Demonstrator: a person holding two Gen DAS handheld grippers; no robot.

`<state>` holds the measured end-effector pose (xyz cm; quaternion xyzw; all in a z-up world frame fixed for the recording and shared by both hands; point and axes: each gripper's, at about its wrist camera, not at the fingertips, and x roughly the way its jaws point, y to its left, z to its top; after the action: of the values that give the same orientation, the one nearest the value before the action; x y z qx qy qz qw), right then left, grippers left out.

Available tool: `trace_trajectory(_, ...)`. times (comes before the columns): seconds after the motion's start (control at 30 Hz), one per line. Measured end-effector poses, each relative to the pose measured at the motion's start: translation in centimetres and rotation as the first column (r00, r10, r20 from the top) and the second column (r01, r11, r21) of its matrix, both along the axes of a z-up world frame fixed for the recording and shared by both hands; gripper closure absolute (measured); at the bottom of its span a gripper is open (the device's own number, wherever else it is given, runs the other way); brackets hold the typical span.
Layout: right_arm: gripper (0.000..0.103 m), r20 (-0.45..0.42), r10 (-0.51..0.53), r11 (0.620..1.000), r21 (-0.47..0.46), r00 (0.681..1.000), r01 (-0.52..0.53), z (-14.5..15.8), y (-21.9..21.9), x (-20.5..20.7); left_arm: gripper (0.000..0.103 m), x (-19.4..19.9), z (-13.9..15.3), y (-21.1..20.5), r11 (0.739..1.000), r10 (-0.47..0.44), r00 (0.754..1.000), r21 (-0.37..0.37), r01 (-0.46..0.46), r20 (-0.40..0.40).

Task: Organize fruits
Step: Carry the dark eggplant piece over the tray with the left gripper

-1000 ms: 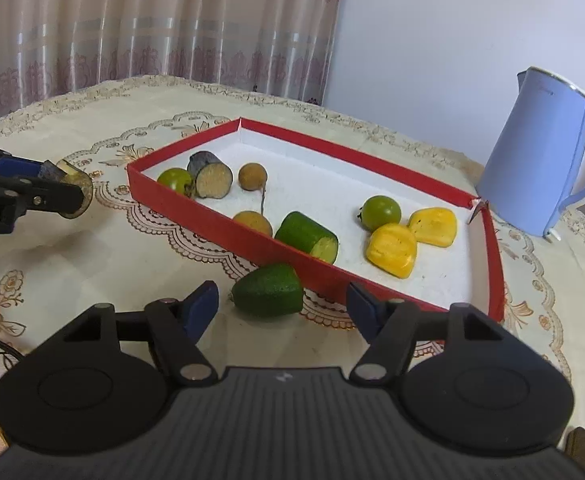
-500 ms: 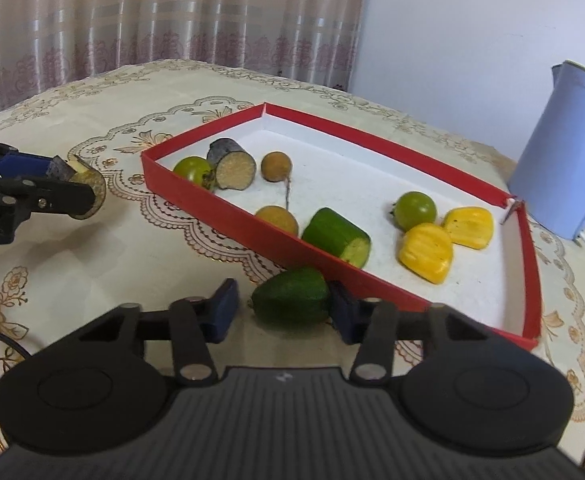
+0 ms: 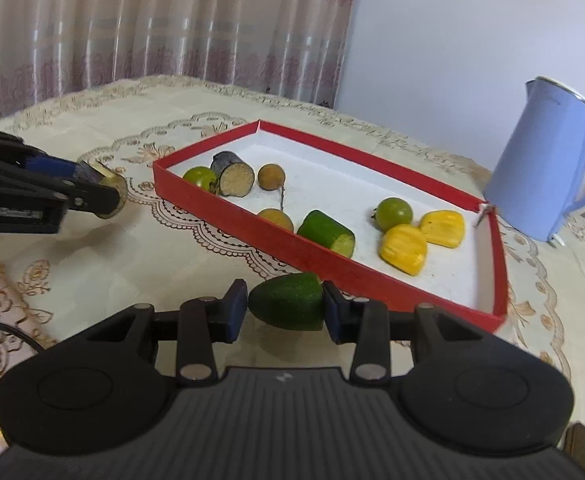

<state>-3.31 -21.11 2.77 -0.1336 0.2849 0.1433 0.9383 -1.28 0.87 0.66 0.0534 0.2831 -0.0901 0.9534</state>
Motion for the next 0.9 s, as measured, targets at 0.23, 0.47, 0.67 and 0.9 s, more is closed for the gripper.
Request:
trace_trajectory(0.23, 0.065, 0.018, -0.023, 0.999, 0.026, 1.000, 0.022, 0.5, -1.4, -2.1, 0.070, 0.2, -0.3, -0.6, 1.000, 0.008, 1.000, 0.022, -0.008, -0.006)
trace_trajectory(0.47, 0.065, 0.034, -0.028, 0.999, 0.040, 0.999, 0.026, 0.7, -2.0, -3.3, 0.070, 0.2, -0.5, -1.2, 0.999, 0.016, 1.000, 0.048, -0.016, -0.006)
trace_trajectory(0.67, 0.065, 0.050, -0.040, 0.997, 0.066, 0.998, 0.036, 1.0, -3.0, -4.2, 0.070, 0.8, 0.0, -1.9, 0.997, 0.017, 1.000, 0.072, -0.017, 0.004)
trace_trajectory(0.9, 0.065, 0.055, -0.041, 0.994, 0.104, 0.998, 0.035, 1.1, -3.8, -4.9, 0.070, 2.1, 0.8, -3.5, 0.994, 0.001, 1.000, 0.108, -0.004, 0.031)
